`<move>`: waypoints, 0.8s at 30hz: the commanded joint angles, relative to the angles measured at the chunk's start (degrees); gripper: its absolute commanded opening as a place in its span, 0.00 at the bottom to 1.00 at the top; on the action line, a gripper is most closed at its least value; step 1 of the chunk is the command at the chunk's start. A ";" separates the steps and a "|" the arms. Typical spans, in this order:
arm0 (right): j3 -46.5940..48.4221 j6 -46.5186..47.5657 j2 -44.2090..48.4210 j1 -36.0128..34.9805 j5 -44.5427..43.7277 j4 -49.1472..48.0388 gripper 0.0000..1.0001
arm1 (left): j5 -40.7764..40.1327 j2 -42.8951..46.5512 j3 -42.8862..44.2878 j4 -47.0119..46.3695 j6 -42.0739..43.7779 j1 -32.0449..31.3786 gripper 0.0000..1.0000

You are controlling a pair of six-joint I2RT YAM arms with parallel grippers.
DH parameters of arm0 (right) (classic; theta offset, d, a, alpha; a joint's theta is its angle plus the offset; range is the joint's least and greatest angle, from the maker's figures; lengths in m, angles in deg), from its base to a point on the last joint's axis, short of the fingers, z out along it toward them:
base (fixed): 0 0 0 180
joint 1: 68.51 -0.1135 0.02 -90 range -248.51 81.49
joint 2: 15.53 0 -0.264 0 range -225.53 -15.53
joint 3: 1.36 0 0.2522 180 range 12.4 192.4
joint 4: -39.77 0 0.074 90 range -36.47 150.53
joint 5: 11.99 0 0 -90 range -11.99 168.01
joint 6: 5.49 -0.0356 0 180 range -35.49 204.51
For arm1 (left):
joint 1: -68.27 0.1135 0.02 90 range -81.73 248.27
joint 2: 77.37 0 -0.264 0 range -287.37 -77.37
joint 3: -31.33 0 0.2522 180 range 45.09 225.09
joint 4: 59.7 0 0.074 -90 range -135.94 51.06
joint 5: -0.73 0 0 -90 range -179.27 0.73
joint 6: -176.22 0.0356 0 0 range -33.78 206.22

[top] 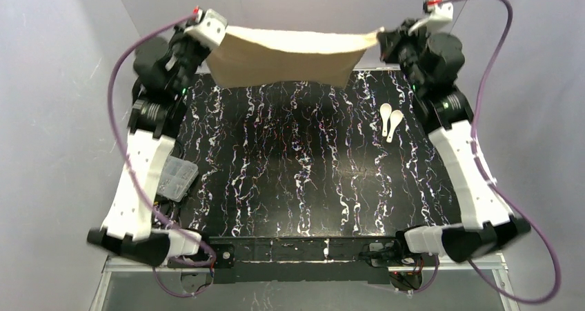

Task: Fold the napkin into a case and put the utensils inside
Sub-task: Flatten out the crumpled napkin at the center of the board, then fold and flatten the napkin at the center of the board.

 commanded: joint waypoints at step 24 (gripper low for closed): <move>-52.57 -10.19 33.93 0.08 17.79 47.95 0.01 | 25.48 31.62 -56.57 54.02 3.21 0.01 0.00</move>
